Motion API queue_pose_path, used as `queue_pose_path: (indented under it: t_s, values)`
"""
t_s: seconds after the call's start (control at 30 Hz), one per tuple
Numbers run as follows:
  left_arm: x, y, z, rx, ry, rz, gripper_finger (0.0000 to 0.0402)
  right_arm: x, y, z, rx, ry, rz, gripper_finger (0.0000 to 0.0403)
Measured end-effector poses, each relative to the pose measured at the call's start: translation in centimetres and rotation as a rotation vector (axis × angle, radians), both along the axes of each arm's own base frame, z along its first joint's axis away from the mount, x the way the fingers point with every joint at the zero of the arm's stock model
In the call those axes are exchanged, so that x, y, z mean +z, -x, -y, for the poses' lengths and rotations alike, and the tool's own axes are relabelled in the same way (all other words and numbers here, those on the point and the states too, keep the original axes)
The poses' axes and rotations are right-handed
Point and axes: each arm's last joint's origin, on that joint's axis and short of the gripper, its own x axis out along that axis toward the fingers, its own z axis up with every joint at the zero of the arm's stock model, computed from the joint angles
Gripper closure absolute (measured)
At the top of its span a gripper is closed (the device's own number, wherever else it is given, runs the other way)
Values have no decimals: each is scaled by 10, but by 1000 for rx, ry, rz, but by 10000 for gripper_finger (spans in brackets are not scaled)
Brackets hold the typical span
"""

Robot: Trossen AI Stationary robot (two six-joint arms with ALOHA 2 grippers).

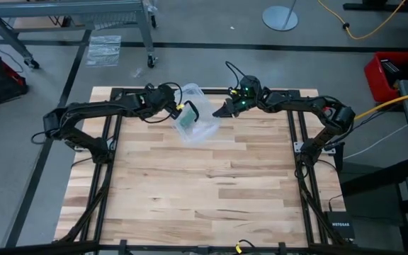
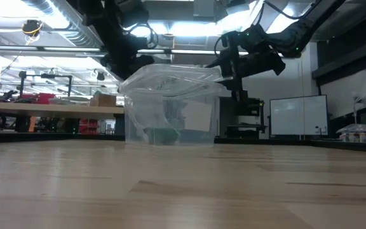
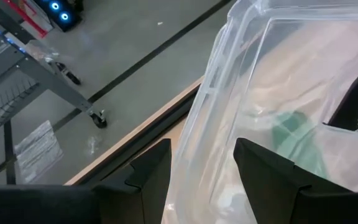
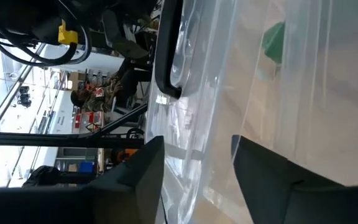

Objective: Roll bandage
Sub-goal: Close the transparent bin

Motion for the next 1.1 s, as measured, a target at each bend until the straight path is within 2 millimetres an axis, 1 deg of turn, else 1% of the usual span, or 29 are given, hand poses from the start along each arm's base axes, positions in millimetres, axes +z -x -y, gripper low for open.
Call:
queue_pose_path:
  t_s: [0.17, 0.37, 0.47, 0.73, 0.97, 1.1]
  values:
    - [-1, 0, 0, -5, 4, -6, 226, 0, 5, 8, -19, 30, 9, 197]
    - [-1, 0, 1, -12, 15, -5, 226, 1, 22, 31, -96, 15, 11, 200]
    - [-2, 0, 1, -12, 16, -6, 226, 1, 26, 35, -95, 7, 17, 200]
    - [-2, 0, 1, -13, 15, -10, 226, 2, 25, 32, -31, -10, 35, 200]
    - [-1, 0, 2, -18, 13, -10, 226, 0, 10, 10, 64, 5, 27, 200]
    - [-1, -4, 8, -36, 1, 0, 226, -1, 8, 7, 84, 41, 34, 200]
